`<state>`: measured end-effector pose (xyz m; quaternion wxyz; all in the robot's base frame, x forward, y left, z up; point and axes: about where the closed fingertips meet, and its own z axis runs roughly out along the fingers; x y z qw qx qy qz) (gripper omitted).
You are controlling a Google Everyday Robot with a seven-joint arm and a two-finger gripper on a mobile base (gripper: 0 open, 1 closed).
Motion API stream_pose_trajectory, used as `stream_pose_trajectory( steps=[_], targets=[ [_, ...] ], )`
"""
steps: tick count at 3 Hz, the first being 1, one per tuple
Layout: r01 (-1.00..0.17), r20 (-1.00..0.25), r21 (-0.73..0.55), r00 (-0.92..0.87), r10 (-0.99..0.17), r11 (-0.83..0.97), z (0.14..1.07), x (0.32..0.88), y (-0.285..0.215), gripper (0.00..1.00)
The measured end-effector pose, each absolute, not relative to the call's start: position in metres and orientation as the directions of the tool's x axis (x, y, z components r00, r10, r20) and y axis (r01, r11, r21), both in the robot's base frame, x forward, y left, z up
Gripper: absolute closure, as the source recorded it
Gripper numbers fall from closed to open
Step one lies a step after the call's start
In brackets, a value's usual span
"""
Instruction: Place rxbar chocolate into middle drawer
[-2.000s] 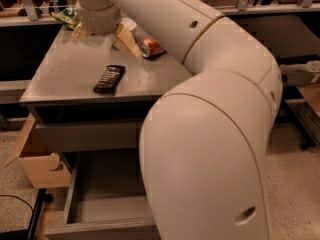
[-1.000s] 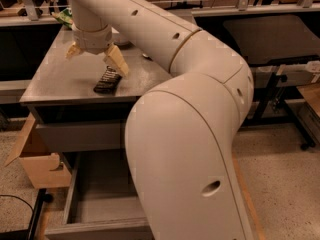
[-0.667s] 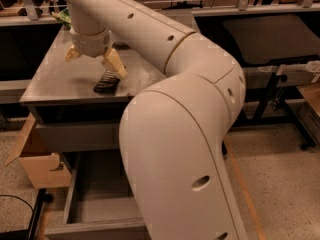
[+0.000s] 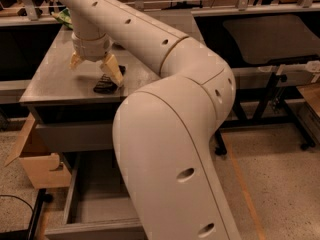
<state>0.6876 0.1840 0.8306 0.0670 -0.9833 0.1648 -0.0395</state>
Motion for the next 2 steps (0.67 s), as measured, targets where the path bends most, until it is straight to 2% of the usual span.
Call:
stream_pose_trajectory(
  steps=[2],
  targets=[
    [-0.326, 0.05, -0.144, 0.941, -0.336, -0.934, 0.8317, 0.6899, 0.1817, 0.65]
  ],
)
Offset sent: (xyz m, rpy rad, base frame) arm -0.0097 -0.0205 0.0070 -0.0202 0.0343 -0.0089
